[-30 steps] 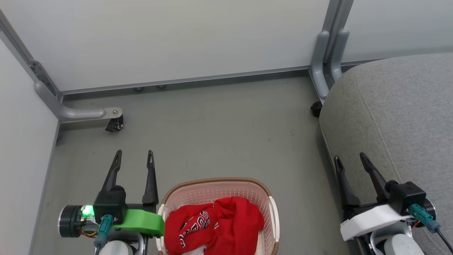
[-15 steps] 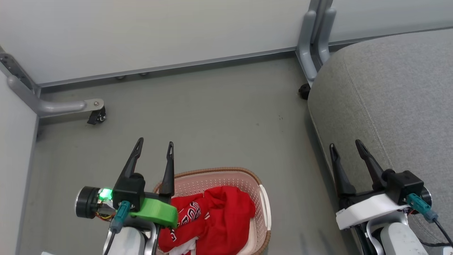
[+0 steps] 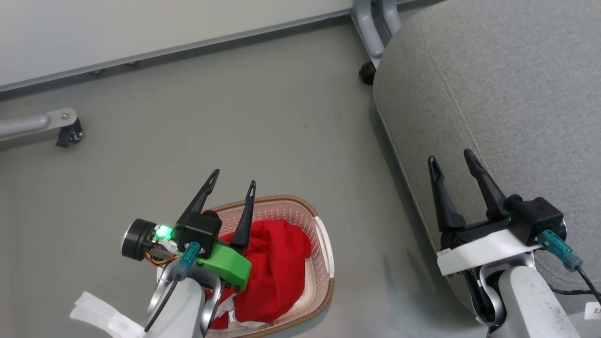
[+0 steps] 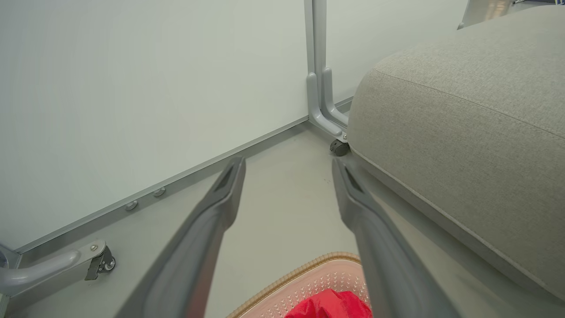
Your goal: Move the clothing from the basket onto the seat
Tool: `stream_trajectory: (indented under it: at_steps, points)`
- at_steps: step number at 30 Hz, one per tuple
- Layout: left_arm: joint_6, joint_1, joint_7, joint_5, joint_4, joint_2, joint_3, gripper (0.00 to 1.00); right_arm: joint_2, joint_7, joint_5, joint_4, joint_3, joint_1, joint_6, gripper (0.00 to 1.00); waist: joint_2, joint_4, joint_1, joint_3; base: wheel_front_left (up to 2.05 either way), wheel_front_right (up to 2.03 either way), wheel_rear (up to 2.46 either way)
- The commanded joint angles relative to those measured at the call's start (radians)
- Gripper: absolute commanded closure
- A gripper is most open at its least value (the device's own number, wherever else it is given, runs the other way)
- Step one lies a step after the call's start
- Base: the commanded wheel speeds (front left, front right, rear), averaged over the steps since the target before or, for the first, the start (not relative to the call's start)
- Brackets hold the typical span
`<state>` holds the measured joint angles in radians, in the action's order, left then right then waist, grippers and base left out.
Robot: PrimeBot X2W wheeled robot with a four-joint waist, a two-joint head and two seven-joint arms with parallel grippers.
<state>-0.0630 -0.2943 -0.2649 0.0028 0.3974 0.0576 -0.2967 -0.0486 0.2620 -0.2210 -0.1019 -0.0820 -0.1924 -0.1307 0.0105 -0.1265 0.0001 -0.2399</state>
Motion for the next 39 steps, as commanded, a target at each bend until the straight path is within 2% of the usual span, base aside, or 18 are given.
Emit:
stream_trajectory:
  at_steps: [1,11,17,32,39]
  points:
    - [-0.007,-0.029,0.001,0.006,0.014,0.013,-0.004,0.0,-0.003,0.004,-0.01,0.01,-0.004,-0.019,0.0,0.0,-0.0105,-0.07,-0.0001,-0.076,0.0,0.0,0.0]
    - [-0.02,-0.118,0.001,0.016,0.14,0.049,-0.029,0.0,-0.003,0.003,-0.033,0.072,-0.038,-0.084,0.0,0.0,-0.0105,-0.161,-0.0001,-0.203,0.0,0.0,0.0]
    - [-0.025,-0.162,0.001,0.016,0.232,0.071,-0.04,0.0,-0.003,0.003,-0.038,0.119,-0.047,-0.11,0.0,0.0,-0.0105,-0.193,-0.0001,-0.27,0.0,0.0,0.0]
    - [-0.041,-0.307,0.001,0.023,0.466,0.097,-0.088,0.0,-0.003,0.003,-0.031,0.195,-0.053,-0.174,0.0,0.0,-0.0105,-0.209,-0.0001,-0.455,0.0,0.0,0.0]
    - [-0.051,-0.365,0.001,0.018,0.59,0.099,-0.115,0.0,-0.003,0.003,-0.034,0.211,-0.054,-0.192,0.0,0.0,-0.0105,-0.213,-0.0001,-0.508,0.0,0.0,0.0]
